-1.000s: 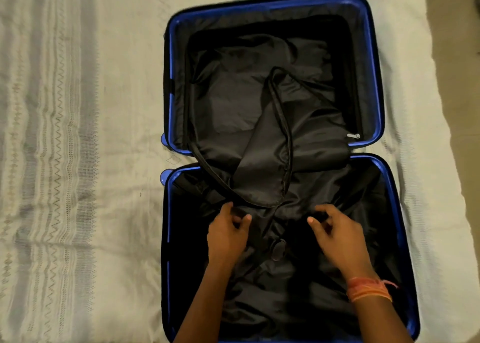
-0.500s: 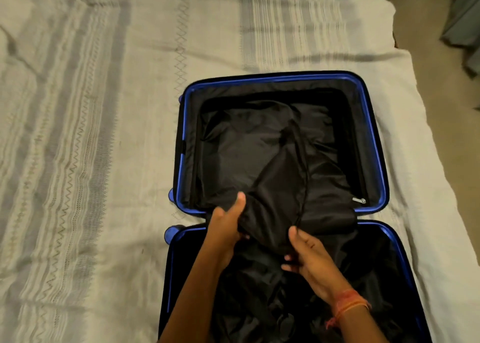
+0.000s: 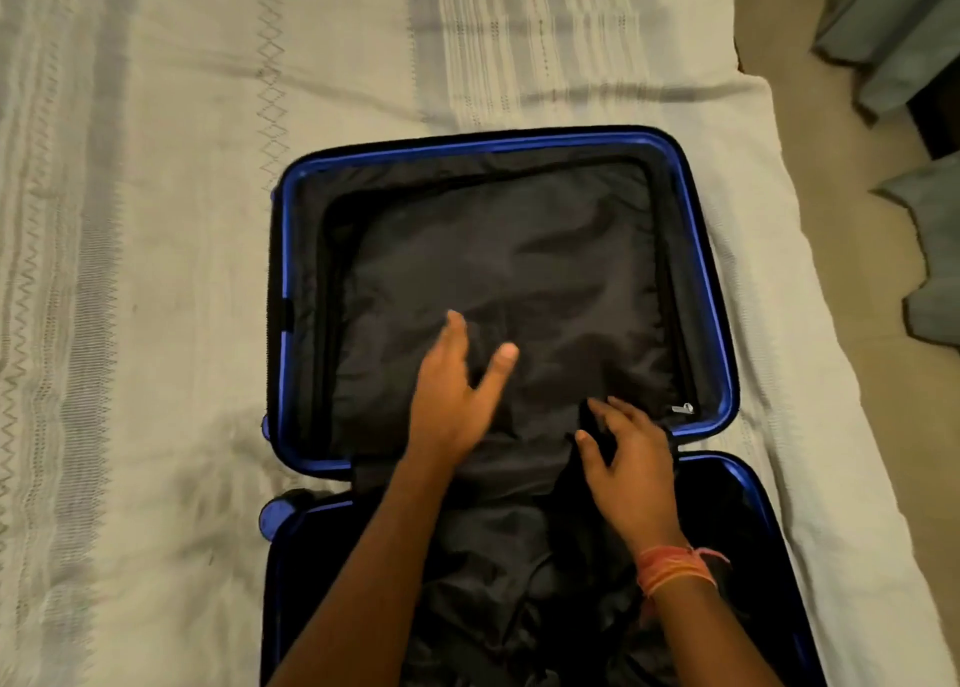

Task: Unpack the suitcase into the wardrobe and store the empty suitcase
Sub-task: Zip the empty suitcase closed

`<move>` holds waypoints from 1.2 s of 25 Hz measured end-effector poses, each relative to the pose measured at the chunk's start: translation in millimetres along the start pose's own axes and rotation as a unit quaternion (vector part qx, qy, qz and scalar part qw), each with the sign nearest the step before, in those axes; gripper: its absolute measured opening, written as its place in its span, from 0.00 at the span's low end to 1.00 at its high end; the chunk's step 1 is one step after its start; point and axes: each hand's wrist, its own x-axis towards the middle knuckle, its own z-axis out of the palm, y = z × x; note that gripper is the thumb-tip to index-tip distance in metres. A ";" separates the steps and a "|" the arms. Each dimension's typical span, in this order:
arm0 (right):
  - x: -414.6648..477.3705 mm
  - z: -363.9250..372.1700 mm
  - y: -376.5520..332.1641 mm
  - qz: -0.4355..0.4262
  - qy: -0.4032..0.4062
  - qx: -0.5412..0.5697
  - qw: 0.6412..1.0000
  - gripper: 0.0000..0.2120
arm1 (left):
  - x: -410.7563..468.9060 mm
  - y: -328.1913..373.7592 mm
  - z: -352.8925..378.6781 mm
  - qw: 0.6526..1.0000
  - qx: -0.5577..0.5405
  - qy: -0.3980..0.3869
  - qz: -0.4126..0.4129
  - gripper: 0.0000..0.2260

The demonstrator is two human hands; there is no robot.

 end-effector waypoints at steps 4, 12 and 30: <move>15.2 -11.0 15.0 -0.001 0.010 -0.113 0.994 0.19 | -40.1 -11.8 79.3 0.952 0.257 -0.085 0.145 0.35; 63.3 -57.9 33.9 0.125 -0.017 -0.155 0.980 0.13 | -21.1 -3.3 99.2 0.913 0.370 -0.035 0.169 0.31; 77.2 -48.1 31.2 0.022 -0.148 -0.267 0.952 0.25 | -18.3 -6.2 104.2 0.939 0.332 -0.027 0.087 0.28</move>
